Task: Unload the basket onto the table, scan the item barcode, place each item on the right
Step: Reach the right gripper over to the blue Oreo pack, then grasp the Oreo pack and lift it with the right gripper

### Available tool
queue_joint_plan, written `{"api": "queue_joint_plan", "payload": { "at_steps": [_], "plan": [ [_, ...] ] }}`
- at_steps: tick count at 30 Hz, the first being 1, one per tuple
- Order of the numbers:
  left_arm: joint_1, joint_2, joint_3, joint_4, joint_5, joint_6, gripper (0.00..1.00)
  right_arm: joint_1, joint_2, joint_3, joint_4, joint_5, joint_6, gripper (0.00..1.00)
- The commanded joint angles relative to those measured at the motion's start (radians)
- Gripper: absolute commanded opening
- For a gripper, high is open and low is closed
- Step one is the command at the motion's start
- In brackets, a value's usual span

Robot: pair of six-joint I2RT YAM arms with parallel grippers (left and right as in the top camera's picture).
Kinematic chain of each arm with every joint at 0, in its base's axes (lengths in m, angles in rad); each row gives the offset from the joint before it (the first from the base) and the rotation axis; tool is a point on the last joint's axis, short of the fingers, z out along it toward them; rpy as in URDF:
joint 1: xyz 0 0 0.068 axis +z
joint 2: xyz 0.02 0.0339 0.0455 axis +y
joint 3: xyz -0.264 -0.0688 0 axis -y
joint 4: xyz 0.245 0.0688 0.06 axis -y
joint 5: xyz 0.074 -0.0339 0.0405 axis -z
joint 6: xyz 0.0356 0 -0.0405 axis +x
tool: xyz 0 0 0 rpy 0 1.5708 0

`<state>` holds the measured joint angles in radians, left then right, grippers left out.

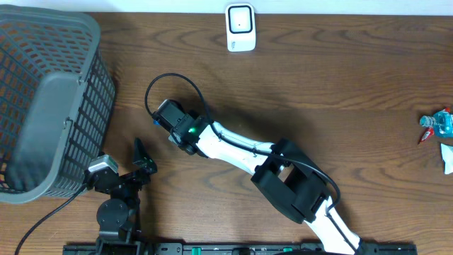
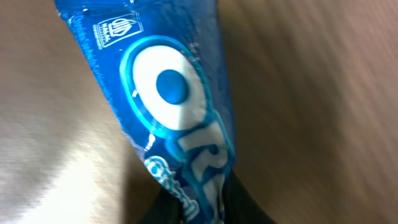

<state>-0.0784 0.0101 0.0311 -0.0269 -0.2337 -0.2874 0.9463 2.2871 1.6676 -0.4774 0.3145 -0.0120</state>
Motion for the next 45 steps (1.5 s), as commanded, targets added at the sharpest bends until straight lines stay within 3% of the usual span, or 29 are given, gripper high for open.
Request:
{"api": "queue_joint_plan", "payload": {
  "at_steps": [1,5,12,18,23,29,45],
  "plan": [
    [0.005,-0.006,-0.027,-0.021,0.002,0.006,0.98,-0.003,0.027,0.013,-0.090,0.151,0.099,0.06],
    [0.005,-0.006,-0.027,-0.021,0.002,0.006,0.98,-0.019,-0.021,0.121,-0.314,-0.050,0.131,0.01],
    [0.005,-0.006,-0.027,-0.021,0.002,0.006,0.98,-0.179,-0.077,0.394,-0.774,-0.820,0.132,0.01],
    [0.005,-0.006,-0.027,-0.021,0.002,0.006,0.98,-0.367,-0.077,0.402,-1.012,-1.467,0.163,0.02],
    [0.005,-0.006,-0.027,-0.021,0.002,0.006,0.98,-0.472,-0.077,0.402,-1.224,-1.526,0.425,0.02],
    [0.005,-0.006,-0.027,-0.021,0.002,0.006,0.98,-0.542,-0.077,0.399,-1.221,-1.566,0.567,0.02],
    [0.005,-0.006,-0.027,-0.021,0.002,0.006,0.98,-0.529,-0.077,0.399,-1.221,-1.585,0.527,0.01]
  ]
}}
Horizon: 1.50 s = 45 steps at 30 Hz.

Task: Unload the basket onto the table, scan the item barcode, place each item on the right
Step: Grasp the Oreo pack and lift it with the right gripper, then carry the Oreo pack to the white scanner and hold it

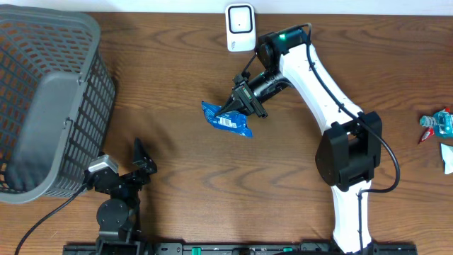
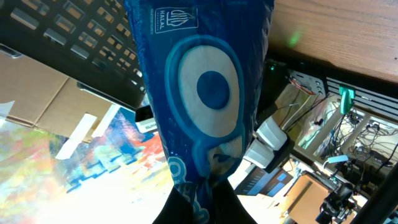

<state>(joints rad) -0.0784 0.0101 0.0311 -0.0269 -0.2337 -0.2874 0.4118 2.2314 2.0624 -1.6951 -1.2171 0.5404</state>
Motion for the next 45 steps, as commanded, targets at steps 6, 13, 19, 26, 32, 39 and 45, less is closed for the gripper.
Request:
{"api": "queue_joint_plan", "payload": {
  "at_steps": [6,13,19,26,32,39,45],
  "plan": [
    [0.005,-0.006,-0.027,-0.021,0.002,0.006,0.98,-0.011,-0.021,0.005,-0.003,-0.074,-0.328,0.01],
    [0.005,-0.006,-0.027,-0.021,0.002,0.006,0.98,-0.036,-0.021,0.005,-0.003,-0.019,-0.365,0.01],
    [0.005,-0.006,-0.027,-0.021,0.002,0.006,0.98,-0.044,-0.021,0.005,0.068,0.126,-0.366,0.01],
    [0.005,-0.006,-0.027,-0.021,0.002,0.006,0.98,-0.001,-0.021,0.006,0.417,0.621,-0.189,0.01],
    [0.005,-0.006,-0.027,-0.021,0.002,0.006,0.98,0.087,-0.021,0.006,0.590,0.742,-0.173,0.01],
    [0.005,-0.006,-0.027,-0.021,0.002,0.006,0.98,0.197,-0.021,0.006,0.869,1.164,-0.316,0.01],
    [0.005,-0.006,-0.027,-0.021,0.002,0.006,0.98,0.236,0.011,0.004,1.164,1.329,-0.629,0.01]
  ]
}}
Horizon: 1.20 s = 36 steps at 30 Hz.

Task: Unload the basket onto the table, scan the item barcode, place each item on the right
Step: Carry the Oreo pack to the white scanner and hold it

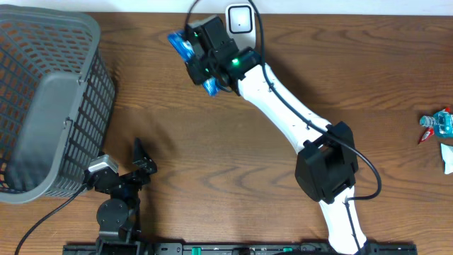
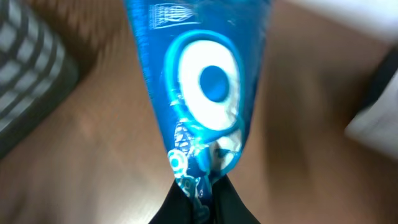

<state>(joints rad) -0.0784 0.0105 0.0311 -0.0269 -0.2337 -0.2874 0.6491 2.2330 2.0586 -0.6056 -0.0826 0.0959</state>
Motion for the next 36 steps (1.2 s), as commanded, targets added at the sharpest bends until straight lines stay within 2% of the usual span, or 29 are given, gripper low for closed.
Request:
{"api": "queue_joint_plan", "payload": {
  "at_steps": [1,4,11,16,22,30,36],
  "plan": [
    [0.005,-0.006,-0.027,-0.021,0.002,0.006,0.98,-0.006,0.020,0.008,0.111,0.246,-0.216,0.01],
    [0.005,-0.006,-0.027,-0.021,0.002,0.006,0.98,-0.048,0.081,0.008,0.234,0.328,-0.317,0.01],
    [0.005,-0.006,-0.027,-0.021,0.002,0.006,0.98,-0.158,0.156,0.008,0.432,0.301,-0.386,0.01],
    [0.005,-0.006,-0.027,-0.021,0.002,0.006,0.98,-0.220,0.202,0.008,0.618,0.249,-0.377,0.01],
    [0.005,-0.006,-0.027,-0.021,0.002,0.006,0.98,-0.249,0.266,0.009,0.764,0.164,-0.297,0.01],
    [0.005,-0.006,-0.027,-0.021,0.002,0.006,0.98,-0.251,0.292,0.009,0.882,0.157,-0.291,0.02],
    [0.005,-0.006,-0.027,-0.021,0.002,0.006,0.98,-0.270,0.292,0.012,0.888,0.159,-0.232,0.01]
  ]
}}
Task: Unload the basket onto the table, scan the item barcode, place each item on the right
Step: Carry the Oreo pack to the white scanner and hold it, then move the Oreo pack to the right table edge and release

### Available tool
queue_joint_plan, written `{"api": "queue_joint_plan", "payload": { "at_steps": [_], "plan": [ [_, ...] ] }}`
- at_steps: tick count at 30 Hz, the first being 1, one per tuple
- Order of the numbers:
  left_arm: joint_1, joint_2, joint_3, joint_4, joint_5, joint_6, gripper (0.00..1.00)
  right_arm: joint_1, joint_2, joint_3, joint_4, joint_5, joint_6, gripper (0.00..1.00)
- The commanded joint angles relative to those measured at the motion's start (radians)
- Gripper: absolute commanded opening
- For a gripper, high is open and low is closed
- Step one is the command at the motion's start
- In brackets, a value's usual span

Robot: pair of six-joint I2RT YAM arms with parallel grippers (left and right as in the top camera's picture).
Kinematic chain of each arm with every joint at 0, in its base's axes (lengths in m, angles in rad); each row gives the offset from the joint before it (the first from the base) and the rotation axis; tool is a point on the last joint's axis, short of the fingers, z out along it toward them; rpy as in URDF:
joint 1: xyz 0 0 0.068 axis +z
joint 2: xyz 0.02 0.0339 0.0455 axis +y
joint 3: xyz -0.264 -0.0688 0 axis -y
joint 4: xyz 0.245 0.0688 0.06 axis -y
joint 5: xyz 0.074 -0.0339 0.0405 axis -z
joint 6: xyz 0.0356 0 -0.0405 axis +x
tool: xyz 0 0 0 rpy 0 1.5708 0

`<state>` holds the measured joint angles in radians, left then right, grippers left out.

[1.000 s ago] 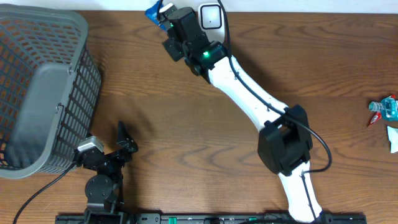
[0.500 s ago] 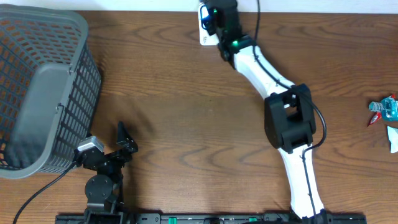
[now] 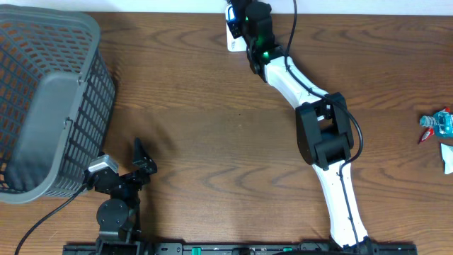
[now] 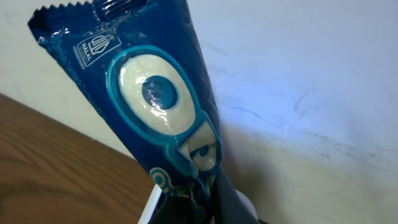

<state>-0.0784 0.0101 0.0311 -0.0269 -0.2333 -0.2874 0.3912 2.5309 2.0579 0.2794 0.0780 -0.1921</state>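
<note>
A blue snack packet [image 4: 158, 99] with a white round cookie printed on it stands upright in my right gripper [image 4: 202, 202], which is shut on its lower end. Overhead, only a blue sliver of the packet [image 3: 229, 12] shows beside the right gripper [image 3: 239, 17] at the table's back edge. The gripper hangs right over the white barcode scanner [image 3: 238, 41], whose white edge [image 4: 151, 210] peeks out below the packet. The barcode itself is not visible. My left gripper [image 3: 141, 159] rests folded near the front left, away from the packet.
A grey mesh basket [image 3: 49, 99] fills the left side. A small blue and red item [image 3: 435, 127] and a white scrap [image 3: 447, 159] lie at the right edge. A pale wall [image 4: 298, 74] rises just behind the scanner.
My right gripper has moved with the packet from just left of the scanner to directly over it at the back edge. The packet now faces the wall. The left arm has not moved.
My right gripper first held the packet low over the table left of centre. It then held the packet raised in front of the scanner, then up beside the scanner's left. Now it holds it over the scanner. The grip never changed.
</note>
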Motion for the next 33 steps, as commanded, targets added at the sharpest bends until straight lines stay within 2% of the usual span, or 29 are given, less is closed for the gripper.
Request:
{"api": "queue_joint_plan", "payload": {
  "at_steps": [1,7,13,17,21,24,27,33],
  "plan": [
    [0.005,-0.006,-0.027,-0.021,0.002,0.006,0.98,-0.016,-0.006,0.014,0.000,-0.002,0.068,0.01],
    [0.005,-0.006,-0.027,-0.021,0.002,0.006,0.98,-0.018,-0.009,0.111,-0.148,0.067,0.086,0.01],
    [0.005,-0.006,-0.027,-0.021,0.002,0.006,0.98,-0.040,-0.079,0.268,-0.510,0.168,0.083,0.01],
    [0.005,-0.006,-0.027,-0.021,0.002,0.006,0.98,-0.088,-0.156,0.297,-0.774,0.349,0.118,0.01],
    [0.005,-0.006,-0.027,-0.021,0.002,0.006,0.98,-0.183,-0.192,0.297,-1.000,0.478,0.158,0.01],
    [0.005,-0.006,-0.027,-0.021,0.002,0.006,0.98,-0.276,-0.189,0.294,-1.152,0.499,0.211,0.01],
    [0.005,-0.006,-0.027,-0.021,0.002,0.006,0.98,-0.369,-0.189,0.262,-1.226,0.498,0.271,0.01],
    [0.005,-0.006,-0.027,-0.021,0.002,0.006,0.98,-0.538,-0.189,0.158,-1.260,0.484,0.362,0.01]
  ]
}}
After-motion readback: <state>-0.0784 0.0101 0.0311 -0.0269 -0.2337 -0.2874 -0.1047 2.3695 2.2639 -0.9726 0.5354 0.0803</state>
